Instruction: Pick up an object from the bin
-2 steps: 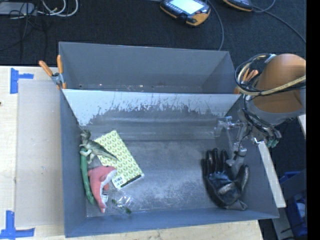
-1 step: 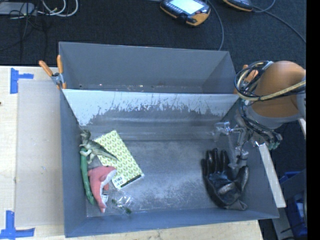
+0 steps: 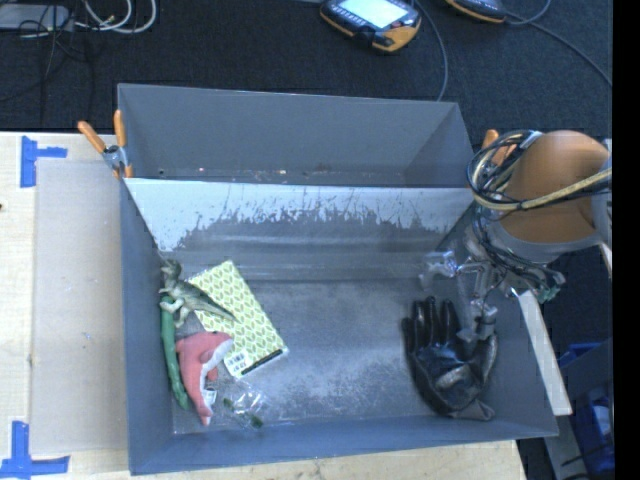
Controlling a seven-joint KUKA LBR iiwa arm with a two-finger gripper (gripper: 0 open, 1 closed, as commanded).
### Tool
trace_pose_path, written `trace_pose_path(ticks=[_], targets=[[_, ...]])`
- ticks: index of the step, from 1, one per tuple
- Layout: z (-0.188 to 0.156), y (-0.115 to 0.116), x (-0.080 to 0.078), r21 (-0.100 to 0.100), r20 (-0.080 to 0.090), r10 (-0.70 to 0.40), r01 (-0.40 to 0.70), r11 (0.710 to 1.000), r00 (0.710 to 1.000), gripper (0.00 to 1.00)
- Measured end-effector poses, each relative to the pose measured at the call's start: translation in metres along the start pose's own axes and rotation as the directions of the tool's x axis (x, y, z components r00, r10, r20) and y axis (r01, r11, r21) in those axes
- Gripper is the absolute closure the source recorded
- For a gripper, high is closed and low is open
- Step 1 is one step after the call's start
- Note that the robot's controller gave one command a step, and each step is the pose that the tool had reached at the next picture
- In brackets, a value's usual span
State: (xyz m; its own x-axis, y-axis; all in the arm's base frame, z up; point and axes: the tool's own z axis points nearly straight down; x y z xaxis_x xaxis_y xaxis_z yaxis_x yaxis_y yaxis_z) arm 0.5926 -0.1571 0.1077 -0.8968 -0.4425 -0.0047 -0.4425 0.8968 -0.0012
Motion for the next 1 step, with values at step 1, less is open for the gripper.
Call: trace_pose_path(ticks=[1], targets=[[0.0332, 0.002, 0.0033, -0.004, -0.006, 0.141, -0.141, 0.99, 0.99, 0.0]])
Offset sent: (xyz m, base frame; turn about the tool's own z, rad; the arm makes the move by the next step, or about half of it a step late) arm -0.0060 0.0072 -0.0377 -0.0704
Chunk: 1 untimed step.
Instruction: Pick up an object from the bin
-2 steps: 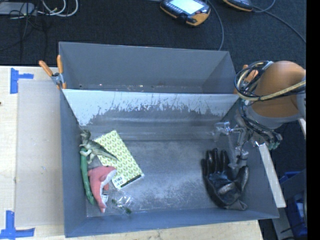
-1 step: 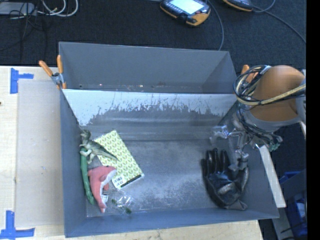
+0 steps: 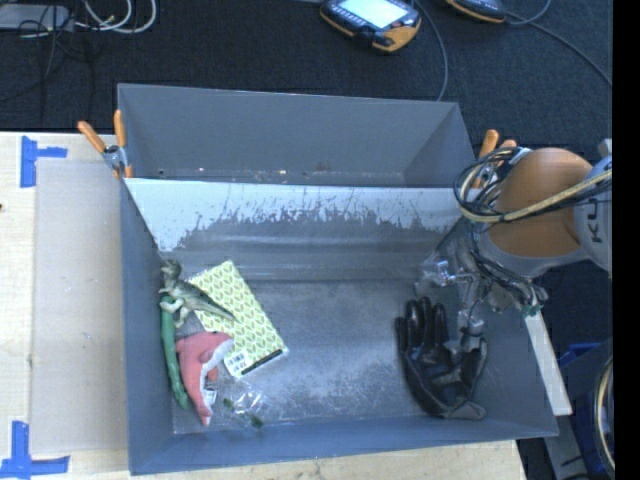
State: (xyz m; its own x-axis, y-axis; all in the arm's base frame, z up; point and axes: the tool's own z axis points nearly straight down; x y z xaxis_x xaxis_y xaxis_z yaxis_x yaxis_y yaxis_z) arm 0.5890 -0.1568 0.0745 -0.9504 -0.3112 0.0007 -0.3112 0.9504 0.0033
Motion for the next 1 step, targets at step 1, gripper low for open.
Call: trace_pose_path(ticks=[1], targets=[[0.0045, 0.0079, -0.0006, 0.003, 0.005, -0.209, 0.209, 0.978, 0.978, 1.0]])
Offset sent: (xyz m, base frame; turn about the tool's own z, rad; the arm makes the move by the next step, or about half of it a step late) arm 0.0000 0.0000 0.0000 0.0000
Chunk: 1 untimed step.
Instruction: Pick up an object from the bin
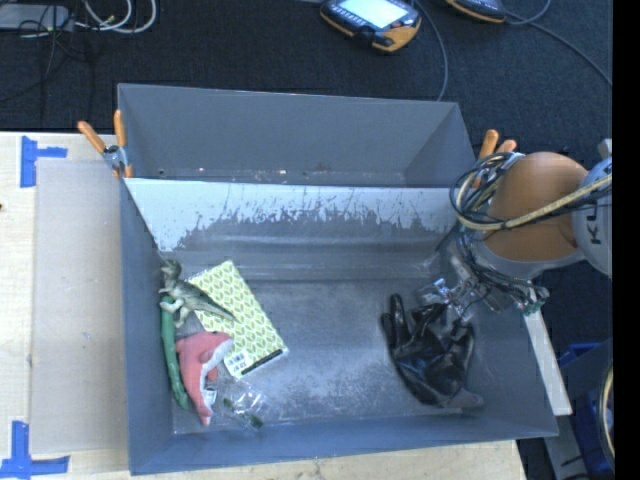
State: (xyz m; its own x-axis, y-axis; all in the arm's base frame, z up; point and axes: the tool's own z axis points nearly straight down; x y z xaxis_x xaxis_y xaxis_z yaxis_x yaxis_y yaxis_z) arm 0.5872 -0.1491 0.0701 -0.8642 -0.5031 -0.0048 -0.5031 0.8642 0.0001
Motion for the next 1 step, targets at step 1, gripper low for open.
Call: trace_pose_path(ticks=[1], targets=[[0.0, 0.0, 0.0, 0.0, 0.0, 0.0, 0.0, 1.0, 1.0, 1.0]])
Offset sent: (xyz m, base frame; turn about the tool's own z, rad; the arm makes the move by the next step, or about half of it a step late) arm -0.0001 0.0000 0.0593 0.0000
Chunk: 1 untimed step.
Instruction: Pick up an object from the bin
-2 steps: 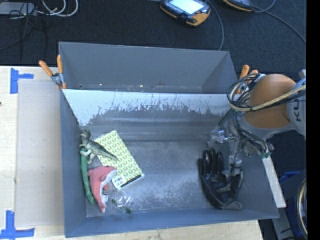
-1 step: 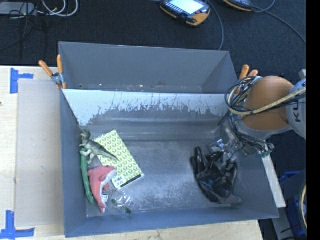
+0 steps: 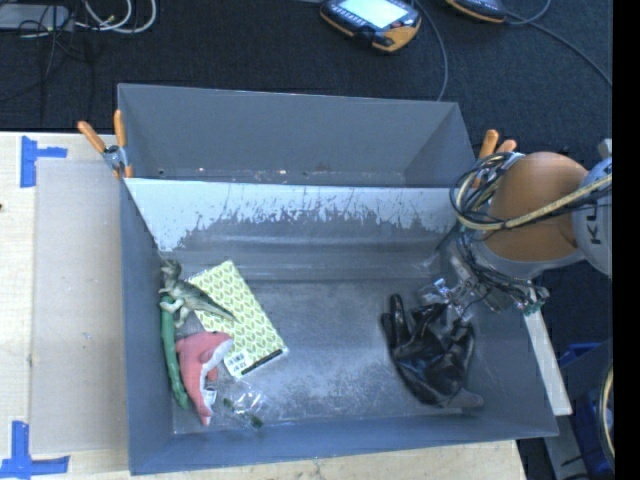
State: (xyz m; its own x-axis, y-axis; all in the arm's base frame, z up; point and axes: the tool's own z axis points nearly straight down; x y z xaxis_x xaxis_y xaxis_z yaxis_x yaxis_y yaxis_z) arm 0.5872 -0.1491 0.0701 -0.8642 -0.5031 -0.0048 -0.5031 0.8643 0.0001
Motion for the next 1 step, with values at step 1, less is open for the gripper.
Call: trace_pose_path(ticks=[1], targets=[[-0.0024, 0.0007, 0.0005, -0.001, -0.001, 0.0, 0.0, 1.0, 1.0, 1.0]])
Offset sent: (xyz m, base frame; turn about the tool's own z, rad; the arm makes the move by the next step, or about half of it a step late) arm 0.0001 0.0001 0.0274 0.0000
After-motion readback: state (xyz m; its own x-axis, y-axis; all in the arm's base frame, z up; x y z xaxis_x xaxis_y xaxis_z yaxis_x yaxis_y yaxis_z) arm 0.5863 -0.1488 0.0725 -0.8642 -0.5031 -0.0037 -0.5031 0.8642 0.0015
